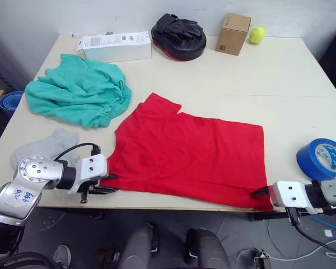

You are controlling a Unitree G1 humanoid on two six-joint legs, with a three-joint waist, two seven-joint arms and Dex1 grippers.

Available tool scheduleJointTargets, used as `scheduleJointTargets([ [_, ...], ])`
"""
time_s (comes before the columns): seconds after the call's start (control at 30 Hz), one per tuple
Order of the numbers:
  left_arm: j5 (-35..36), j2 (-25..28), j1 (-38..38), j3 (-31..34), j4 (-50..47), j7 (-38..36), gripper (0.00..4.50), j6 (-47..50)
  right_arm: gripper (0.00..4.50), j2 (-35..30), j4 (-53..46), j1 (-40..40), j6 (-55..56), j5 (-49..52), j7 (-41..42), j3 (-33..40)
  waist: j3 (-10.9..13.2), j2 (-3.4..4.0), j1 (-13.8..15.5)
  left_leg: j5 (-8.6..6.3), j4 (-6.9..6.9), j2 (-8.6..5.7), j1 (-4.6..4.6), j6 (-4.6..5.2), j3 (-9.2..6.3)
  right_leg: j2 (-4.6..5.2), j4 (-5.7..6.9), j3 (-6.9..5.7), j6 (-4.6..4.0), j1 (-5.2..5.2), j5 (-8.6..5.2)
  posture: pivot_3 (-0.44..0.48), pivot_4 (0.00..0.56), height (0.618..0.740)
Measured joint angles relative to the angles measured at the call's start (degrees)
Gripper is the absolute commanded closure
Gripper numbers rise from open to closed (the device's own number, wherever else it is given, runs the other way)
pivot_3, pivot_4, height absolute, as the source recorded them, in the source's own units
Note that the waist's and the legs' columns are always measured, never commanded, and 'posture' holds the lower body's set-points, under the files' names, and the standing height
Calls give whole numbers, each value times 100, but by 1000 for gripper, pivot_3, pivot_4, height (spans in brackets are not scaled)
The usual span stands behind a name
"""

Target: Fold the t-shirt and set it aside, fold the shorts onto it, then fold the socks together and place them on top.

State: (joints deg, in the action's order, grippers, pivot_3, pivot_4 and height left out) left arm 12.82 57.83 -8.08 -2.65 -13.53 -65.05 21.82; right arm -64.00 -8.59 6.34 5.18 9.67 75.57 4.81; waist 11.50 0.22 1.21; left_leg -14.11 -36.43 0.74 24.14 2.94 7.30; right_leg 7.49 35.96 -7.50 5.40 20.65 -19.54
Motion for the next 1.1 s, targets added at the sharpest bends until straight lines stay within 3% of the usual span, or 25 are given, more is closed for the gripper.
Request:
scheduleJointTargets([
  [0.07,-4,-11,-7,-29,-3,0,4444,12,3262,3,50,-67,82,-48,-16,-16,0,-1,0,2,0,0,-2,2,1,0,0,0,0,-1,0,0,150,740],
  [0.17,25,26,54,-37,-132,-74,4500,115,4360,3,92,-64,128,-17,44,-16,-1,-2,-3,1,0,0,-4,2,1,0,-1,1,0,-4,0,0,150,740],
  [0.43,381,228,642,6,-717,-305,4500,590,4437,-66,471,-74,666,48,414,-11,-2,-2,-11,6,4,0,-9,13,1,-1,0,1,0,-5,0,0,150,740],
  [0.67,291,171,738,22,-782,-128,4500,397,4437,-66,718,-271,908,-78,363,-19,-3,0,-8,2,3,0,-10,2,7,0,-2,8,0,-6,0,0,150,740],
  [0.73,298,125,774,46,-762,-101,4038,361,4500,-66,712,-269,878,-68,387,-24,-3,1,9,3,3,0,-11,2,6,0,-1,7,0,-7,0,0,150,740],
  [0.83,421,104,889,124,-776,-137,3332,397,3887,-69,648,-210,745,37,483,-20,-5,3,12,3,3,0,-12,2,6,1,-1,8,-1,-8,0,0,150,740],
  [1.1,1318,367,1058,785,-728,-491,1016,1300,1190,-355,204,-128,-533,1030,828,333,-3,3,-35,4,4,1,-8,5,-1,1,0,6,-7,-4,0,0,150,740],
])
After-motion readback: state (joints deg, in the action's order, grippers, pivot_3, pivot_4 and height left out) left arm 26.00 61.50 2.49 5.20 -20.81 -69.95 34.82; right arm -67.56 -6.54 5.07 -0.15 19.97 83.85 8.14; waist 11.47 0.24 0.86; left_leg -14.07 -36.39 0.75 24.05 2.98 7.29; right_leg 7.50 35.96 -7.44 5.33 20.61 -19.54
